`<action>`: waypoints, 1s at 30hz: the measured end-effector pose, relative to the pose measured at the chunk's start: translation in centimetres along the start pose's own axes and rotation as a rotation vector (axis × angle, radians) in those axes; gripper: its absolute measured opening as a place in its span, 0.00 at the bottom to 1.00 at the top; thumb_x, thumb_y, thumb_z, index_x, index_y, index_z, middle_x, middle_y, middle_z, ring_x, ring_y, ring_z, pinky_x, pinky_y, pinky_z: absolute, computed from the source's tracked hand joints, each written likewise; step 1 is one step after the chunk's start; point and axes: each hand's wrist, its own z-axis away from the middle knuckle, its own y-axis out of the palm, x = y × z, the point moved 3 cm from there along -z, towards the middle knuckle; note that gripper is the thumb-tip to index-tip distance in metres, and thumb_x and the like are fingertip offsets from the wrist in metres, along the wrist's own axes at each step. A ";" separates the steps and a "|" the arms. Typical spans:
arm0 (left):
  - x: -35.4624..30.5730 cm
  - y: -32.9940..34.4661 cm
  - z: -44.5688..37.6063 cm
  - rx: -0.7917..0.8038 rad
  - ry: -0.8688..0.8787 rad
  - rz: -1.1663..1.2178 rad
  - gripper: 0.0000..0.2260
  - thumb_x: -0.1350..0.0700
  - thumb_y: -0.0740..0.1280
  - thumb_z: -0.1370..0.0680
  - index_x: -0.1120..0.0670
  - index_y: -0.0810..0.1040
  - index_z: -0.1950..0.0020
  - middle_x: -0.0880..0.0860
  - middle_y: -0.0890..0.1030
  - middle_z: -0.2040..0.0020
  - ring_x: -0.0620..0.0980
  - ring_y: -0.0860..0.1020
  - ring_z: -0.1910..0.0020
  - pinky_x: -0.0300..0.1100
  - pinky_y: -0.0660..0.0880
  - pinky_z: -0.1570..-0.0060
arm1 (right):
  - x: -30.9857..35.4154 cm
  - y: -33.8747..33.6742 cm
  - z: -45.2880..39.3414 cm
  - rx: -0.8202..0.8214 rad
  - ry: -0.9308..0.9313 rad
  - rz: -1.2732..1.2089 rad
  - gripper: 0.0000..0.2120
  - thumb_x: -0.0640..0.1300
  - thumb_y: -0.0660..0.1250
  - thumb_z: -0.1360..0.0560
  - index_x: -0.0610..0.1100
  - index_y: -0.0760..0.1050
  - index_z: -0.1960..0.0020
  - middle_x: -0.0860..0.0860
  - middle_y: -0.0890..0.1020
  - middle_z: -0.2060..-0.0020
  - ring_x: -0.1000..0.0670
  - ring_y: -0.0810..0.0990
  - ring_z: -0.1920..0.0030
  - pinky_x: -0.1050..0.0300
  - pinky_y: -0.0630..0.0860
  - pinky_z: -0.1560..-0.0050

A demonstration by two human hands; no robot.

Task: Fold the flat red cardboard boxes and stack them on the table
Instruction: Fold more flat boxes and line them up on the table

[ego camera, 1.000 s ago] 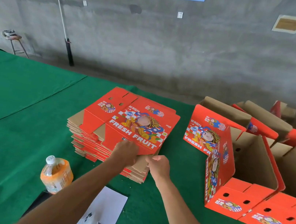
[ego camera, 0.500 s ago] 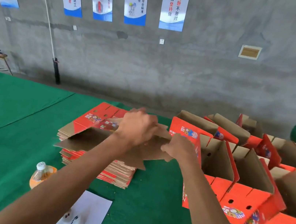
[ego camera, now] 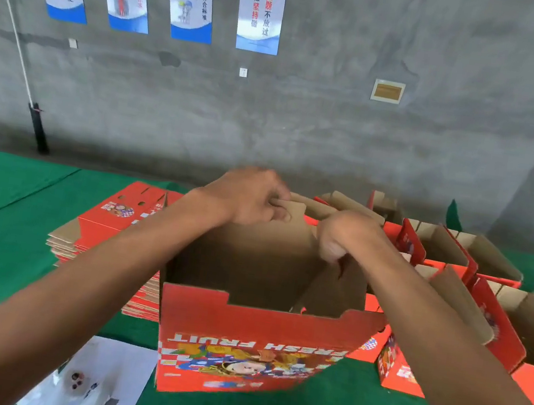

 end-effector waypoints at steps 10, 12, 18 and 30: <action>-2.6 13.3 0.3 0.200 0.079 0.237 0.14 0.42 0.73 0.21 0.48 0.85 0.41 0.44 0.81 0.51 0.45 0.77 0.53 0.37 0.69 0.58 | -2.0 11.8 -1.4 0.332 -0.138 -0.030 0.19 0.51 0.74 0.24 0.42 0.81 0.37 0.46 0.81 0.43 0.44 0.80 0.46 0.49 0.77 0.45; -3.6 15.6 0.7 0.156 0.125 0.203 0.16 0.42 0.73 0.22 0.49 0.84 0.38 0.48 0.84 0.45 0.47 0.79 0.47 0.42 0.73 0.49 | -2.9 14.1 -1.7 0.369 -0.115 -0.068 0.20 0.50 0.72 0.22 0.40 0.80 0.35 0.45 0.81 0.42 0.43 0.80 0.47 0.52 0.75 0.50; -3.6 17.2 2.7 0.134 0.208 0.428 0.19 0.48 0.76 0.23 0.50 0.79 0.34 0.46 0.80 0.36 0.40 0.74 0.42 0.42 0.72 0.36 | -6.5 20.1 -2.5 0.427 0.004 -0.141 0.10 0.47 0.66 0.22 0.45 0.83 0.47 0.47 0.81 0.58 0.49 0.77 0.63 0.59 0.70 0.66; -3.1 14.3 7.8 0.463 0.050 0.538 0.20 0.33 0.75 0.28 0.41 0.84 0.41 0.39 0.85 0.45 0.39 0.82 0.47 0.40 0.77 0.42 | -12.4 23.7 -5.5 0.372 0.142 -0.468 0.08 0.47 0.69 0.27 0.46 0.77 0.64 0.49 0.74 0.69 0.51 0.67 0.79 0.62 0.66 0.73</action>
